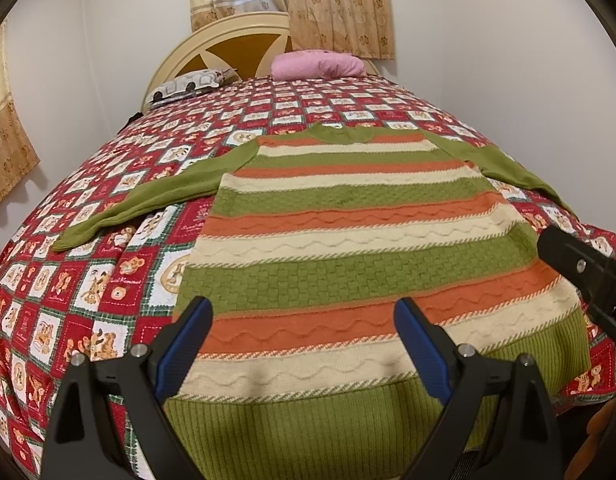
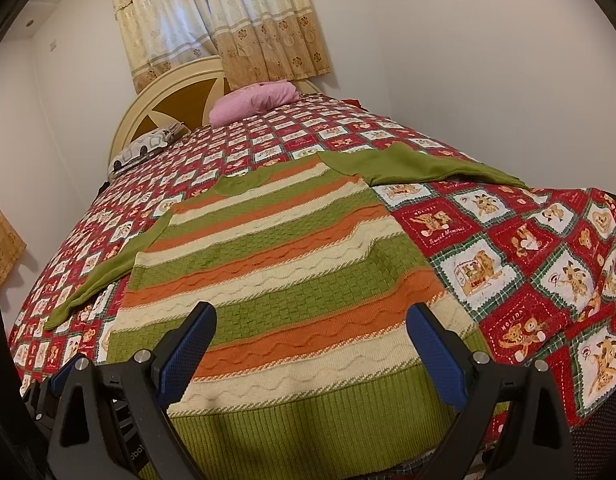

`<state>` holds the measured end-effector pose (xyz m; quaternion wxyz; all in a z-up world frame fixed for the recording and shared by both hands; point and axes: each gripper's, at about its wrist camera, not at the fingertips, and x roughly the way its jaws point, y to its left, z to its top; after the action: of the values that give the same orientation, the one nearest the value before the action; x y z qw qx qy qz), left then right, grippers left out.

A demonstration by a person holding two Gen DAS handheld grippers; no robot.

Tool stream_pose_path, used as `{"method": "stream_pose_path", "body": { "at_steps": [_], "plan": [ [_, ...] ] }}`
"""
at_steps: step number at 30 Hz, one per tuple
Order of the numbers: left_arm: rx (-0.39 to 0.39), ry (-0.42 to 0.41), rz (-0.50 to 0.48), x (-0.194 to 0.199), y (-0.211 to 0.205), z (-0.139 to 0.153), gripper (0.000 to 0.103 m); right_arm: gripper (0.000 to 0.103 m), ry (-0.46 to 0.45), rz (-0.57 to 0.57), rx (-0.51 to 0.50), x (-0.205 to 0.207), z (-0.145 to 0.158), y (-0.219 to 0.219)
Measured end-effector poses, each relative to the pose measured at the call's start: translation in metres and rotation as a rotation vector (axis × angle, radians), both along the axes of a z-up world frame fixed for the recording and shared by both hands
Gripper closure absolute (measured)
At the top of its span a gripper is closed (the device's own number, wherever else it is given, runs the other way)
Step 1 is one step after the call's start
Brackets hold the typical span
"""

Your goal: Fold small clothes

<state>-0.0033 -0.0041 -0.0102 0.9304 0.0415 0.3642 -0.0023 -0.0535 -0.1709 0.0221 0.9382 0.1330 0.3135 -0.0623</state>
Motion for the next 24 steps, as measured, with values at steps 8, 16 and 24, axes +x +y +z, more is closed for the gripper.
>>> {"method": "stream_pose_path", "body": {
  "at_steps": [8, 16, 24],
  "plan": [
    [-0.001, 0.013, -0.003, 0.0024, -0.0009, -0.0031, 0.008, 0.007, 0.012, -0.002, 0.004, 0.0018, -0.0034, -0.0015],
    [0.0, 0.018, -0.004, 0.0031, -0.0009, -0.0038, 0.008, 0.007, 0.03, -0.002, 0.013, 0.0064, -0.0056, -0.0021],
    [-0.003, 0.03, -0.006, 0.0056, -0.0002, -0.0073, 0.008, 0.007, 0.043, 0.006, 0.017, 0.0094, -0.008, -0.002]
  ]
}}
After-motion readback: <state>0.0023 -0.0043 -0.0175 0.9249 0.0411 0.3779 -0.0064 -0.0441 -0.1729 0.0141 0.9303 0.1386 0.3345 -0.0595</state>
